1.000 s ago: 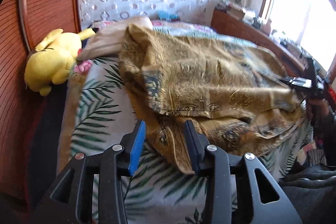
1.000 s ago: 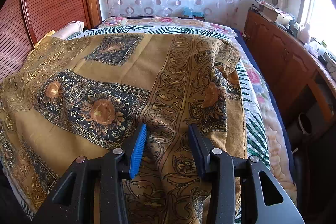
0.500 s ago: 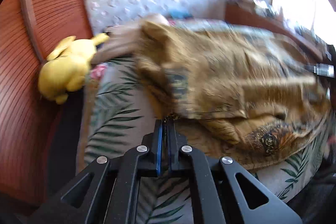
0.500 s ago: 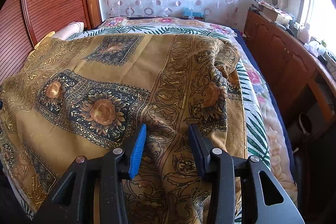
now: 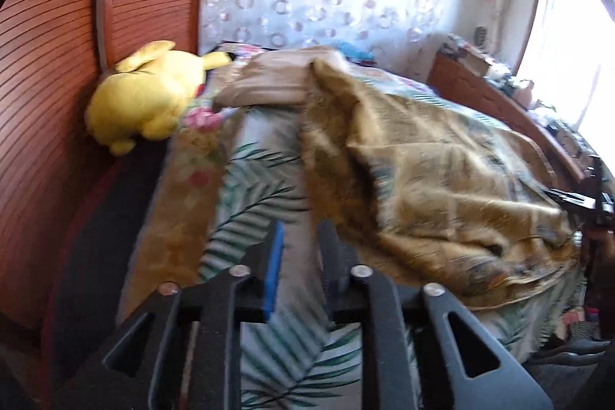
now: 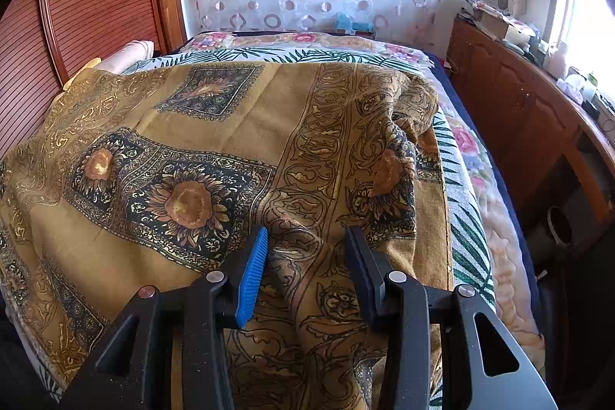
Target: Fold small clothes
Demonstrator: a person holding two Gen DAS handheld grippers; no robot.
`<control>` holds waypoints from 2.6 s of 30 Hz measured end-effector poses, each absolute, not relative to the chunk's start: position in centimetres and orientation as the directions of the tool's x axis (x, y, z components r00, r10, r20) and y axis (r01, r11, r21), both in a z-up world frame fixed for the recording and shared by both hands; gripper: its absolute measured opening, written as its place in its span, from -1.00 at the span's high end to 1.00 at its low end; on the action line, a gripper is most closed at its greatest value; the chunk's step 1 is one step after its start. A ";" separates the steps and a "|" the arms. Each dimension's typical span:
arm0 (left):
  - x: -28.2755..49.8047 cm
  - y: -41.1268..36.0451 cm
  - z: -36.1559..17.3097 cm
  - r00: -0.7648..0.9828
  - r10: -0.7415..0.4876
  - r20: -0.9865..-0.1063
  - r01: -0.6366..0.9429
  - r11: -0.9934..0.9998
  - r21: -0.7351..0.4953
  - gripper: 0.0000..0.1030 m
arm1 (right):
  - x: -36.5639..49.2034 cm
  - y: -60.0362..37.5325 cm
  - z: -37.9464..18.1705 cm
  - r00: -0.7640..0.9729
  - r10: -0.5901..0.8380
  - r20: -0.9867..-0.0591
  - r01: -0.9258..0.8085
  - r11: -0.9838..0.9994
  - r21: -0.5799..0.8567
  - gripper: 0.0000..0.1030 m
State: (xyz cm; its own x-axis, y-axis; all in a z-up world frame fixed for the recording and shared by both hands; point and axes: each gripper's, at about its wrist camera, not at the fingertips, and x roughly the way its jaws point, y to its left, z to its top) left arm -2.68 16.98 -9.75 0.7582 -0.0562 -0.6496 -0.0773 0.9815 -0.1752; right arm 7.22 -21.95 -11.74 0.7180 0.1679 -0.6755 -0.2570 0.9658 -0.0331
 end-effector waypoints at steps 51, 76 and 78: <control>-0.3 16.2 -6.6 0.781 -0.069 -0.621 -0.043 0.985 -0.165 -0.11 | 4.4 -24.3 -10.8 0.722 0.202 -0.662 -0.257 0.966 0.015 0.04; 4.6 12.6 -11.5 0.657 -0.174 -0.734 0.093 0.984 -0.150 0.89 | 1.2 -26.5 -10.5 0.699 0.247 -0.671 -0.293 0.955 0.047 0.88; 4.0 12.5 -10.4 0.679 -0.188 -0.709 0.109 0.982 -0.155 0.91 | 1.1 -26.7 -10.1 0.706 0.262 -0.658 -0.295 0.953 0.063 0.90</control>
State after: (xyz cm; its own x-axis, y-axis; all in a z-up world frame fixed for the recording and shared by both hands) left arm 3.98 12.49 -10.44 0.6793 -0.1876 -0.7095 0.1094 0.9819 -0.1549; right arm 1.06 -26.75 -10.14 0.7059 0.2620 -0.6580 -0.2955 0.9533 0.0626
